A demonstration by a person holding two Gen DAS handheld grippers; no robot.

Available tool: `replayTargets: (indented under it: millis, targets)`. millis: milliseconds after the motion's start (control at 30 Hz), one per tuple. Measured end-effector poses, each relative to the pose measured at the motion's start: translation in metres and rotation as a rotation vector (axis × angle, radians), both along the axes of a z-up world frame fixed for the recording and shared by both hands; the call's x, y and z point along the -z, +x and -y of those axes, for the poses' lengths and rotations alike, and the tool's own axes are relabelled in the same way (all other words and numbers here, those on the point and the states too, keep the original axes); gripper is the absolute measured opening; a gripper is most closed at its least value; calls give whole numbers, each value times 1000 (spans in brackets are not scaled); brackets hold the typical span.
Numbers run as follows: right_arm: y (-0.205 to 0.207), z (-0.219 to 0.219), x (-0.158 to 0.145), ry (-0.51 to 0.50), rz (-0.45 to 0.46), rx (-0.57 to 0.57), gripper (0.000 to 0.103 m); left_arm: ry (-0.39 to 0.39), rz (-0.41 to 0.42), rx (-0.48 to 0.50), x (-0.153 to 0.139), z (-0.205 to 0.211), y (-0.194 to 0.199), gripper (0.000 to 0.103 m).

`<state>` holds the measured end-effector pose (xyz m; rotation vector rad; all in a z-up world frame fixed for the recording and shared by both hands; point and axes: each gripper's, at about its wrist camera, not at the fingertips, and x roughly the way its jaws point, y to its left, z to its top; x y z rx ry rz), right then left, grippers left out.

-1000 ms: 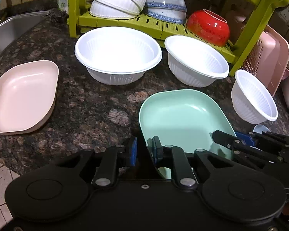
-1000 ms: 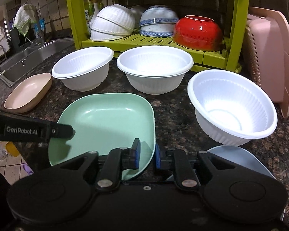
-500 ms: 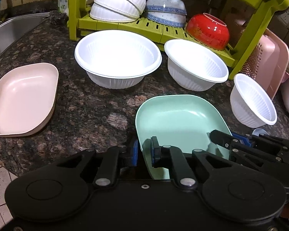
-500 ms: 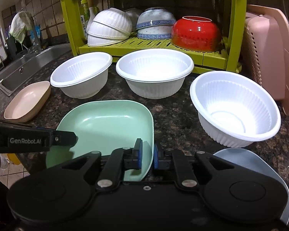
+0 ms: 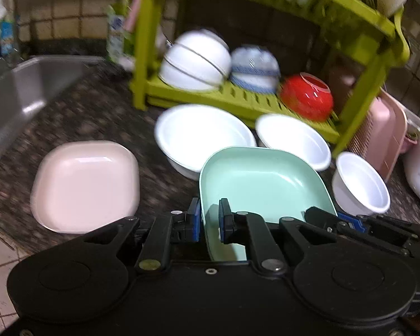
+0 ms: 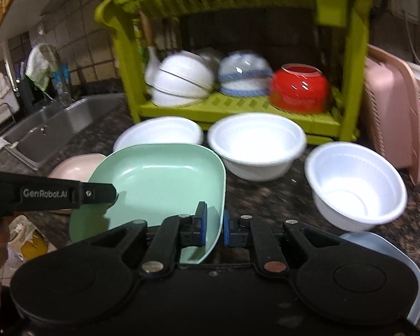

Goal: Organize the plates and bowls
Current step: 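Carry the mint-green plate with the left tool toward the sink and release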

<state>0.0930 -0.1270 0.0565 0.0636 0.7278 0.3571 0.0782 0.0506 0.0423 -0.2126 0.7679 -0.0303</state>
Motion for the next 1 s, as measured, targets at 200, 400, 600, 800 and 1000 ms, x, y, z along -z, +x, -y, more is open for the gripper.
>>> replayTargets:
  millis: [200,400,600,800,1000]
  targets:
    - [1,-50,-17,20,32,-62,14,47,44,-91,-17,-40,-6,17]
    - [16,-102,-22,45,15,-125,14,88,60,-179,-22,-85,-5,17]
    - [30,-144,-14,41,-20,-161,14,105,31,-233,-7,-124,4,17]
    - [36,-171,3,-3,-39,-179,14,102,-27,-241,20,-145,12,17]
    - [42,-182,15,-36,-45,-166,14,90,-51,-226,32,-152,20,17]
